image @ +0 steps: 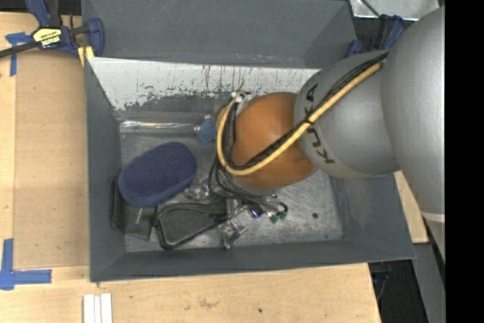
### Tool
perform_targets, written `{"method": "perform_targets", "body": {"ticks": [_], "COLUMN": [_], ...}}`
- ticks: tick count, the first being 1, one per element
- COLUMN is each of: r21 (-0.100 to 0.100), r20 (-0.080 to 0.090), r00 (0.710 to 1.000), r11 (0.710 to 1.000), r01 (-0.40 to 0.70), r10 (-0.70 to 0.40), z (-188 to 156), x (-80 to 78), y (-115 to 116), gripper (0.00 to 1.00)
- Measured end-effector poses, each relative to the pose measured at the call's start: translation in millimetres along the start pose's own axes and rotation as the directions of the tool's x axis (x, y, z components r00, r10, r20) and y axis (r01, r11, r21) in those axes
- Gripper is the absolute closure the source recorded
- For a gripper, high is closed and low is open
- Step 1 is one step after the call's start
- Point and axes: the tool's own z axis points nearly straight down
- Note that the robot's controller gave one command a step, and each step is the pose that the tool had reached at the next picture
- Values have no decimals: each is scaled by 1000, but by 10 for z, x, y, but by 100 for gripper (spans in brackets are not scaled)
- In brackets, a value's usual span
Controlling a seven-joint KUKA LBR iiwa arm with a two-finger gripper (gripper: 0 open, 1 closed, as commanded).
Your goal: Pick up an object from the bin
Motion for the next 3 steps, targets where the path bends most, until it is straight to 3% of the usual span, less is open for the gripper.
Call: {"method": "perform_targets", "body": {"ticks": [1,2,3], "r21": [2,1,-1], "r20": [15,0,-5], "r00": [1000,1000,1000], "r11": [1000,1000,1000], "r01": [-3,-6,-8], "r10": [3,6,8], "z": [-27,-874,-1089], "x": [-43,-54,-51], "y": [-8,-20,-27], "gripper": [100,100,100]}}
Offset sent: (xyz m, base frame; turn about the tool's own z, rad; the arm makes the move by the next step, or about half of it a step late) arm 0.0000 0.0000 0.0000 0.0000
